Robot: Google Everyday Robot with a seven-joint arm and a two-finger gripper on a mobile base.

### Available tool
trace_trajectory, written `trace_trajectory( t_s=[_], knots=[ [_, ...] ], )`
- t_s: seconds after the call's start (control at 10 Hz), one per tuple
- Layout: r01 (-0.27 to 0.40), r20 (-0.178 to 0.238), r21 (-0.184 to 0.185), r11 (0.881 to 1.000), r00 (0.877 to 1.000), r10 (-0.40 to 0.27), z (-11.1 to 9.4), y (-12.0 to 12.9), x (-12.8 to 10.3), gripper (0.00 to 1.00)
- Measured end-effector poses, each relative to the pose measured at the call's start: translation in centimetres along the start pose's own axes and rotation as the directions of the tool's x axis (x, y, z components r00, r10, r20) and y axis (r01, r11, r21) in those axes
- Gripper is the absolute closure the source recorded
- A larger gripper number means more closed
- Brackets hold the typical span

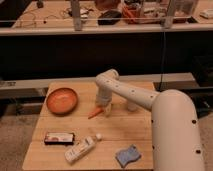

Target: Drag the pepper across the table

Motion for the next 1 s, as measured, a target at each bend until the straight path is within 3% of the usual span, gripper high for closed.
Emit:
trace_trajectory(
  t_s=[0.6, 0.9, 1.0],
  knots=[
    [0.003, -0.008, -0.007, 1.0, 1.0, -0.003, 0.1, -0.17, -0.28, 0.41],
    [0.0, -0.007, -0.008, 1.0, 1.0, 0.0, 0.21, -0.27, -0.26, 0.49],
    [-0.002, -0.006, -0.008, 1.0, 1.0, 0.002, 0.28, -0.25, -0.24, 0.56]
  ],
)
